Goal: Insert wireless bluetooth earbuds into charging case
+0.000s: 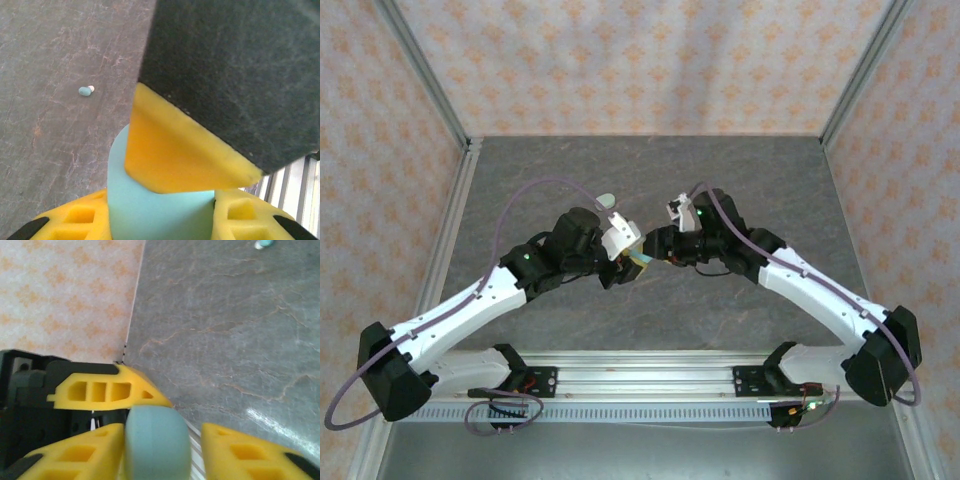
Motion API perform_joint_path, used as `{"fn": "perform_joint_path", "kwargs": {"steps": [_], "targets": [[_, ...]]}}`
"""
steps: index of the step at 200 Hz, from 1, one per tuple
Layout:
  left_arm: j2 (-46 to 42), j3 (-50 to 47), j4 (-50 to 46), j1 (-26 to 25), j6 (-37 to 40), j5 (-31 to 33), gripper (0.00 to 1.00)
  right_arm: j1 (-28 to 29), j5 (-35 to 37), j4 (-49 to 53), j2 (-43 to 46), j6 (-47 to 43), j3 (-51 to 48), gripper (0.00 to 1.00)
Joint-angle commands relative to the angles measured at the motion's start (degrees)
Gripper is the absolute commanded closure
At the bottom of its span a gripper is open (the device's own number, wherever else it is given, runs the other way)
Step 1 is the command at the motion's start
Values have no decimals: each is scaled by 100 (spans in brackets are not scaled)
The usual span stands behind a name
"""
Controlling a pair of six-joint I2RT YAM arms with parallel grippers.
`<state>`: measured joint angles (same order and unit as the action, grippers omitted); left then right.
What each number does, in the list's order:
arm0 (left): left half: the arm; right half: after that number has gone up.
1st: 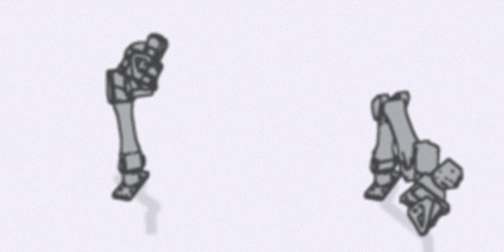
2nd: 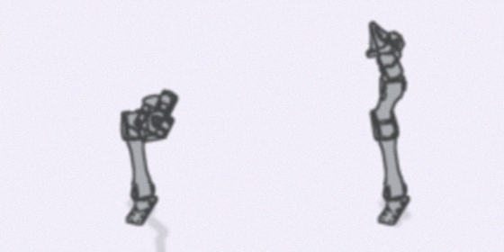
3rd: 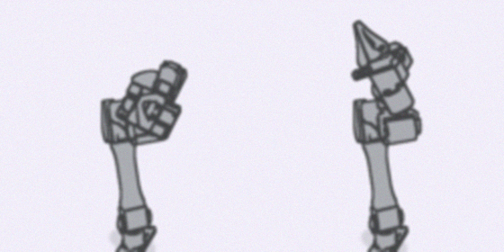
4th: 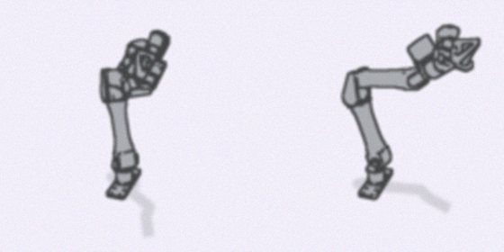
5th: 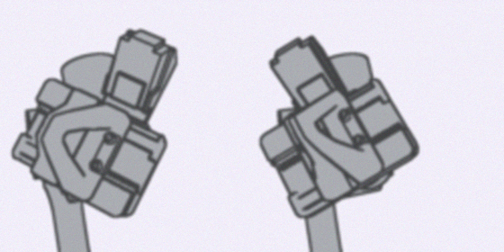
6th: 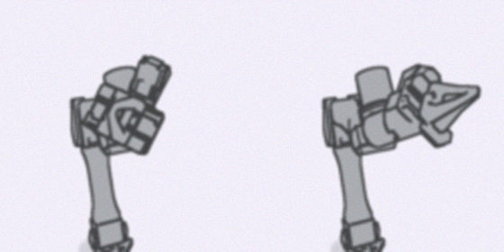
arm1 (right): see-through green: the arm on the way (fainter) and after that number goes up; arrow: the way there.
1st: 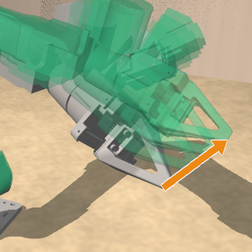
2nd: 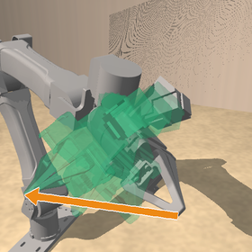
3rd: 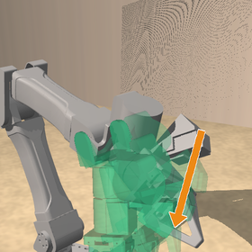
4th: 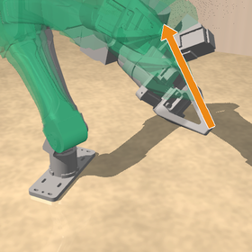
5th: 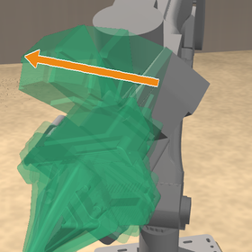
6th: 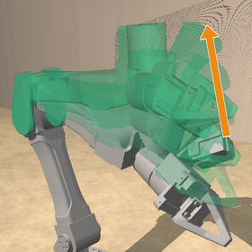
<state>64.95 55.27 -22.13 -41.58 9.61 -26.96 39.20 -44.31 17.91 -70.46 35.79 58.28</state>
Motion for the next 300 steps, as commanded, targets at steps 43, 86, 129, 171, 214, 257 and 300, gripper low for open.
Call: {"fn": "perform_joint_path", "kwargs": {"steps": [43, 86, 129, 171, 214, 257, 300], "targets": [[-409, 157, -37, 23, 93, 478, 41, -17, -314, -1282, 33, 1138, -283, 97], [-1165, -449, 659, 346, -190, 884, 18, -576, -95, -2651, 229, 2835, -794, 99], [-1603, -1009, 2186, 1088, -1062, -118, 15, -881, 7, -4032, 94, 4212, -836, 99], [-963, -706, 3016, 1204, -1435, -808, 18, -886, -80, -4850, -232, 4918, -653, 100], [-167, -223, 3487, 1405, -1775, -1607, 28, -887, -41, -4698, -119, 4837, -627, 100], [301, 97, 3511, 1432, -1637, -2008, 36, -882, -125, -4580, -30, 4798, -616, 100], [525, 303, 3371, 1447, -1506, -2197, 45, -888, -245, -4554, 9, 4840, -581, 100]]}}
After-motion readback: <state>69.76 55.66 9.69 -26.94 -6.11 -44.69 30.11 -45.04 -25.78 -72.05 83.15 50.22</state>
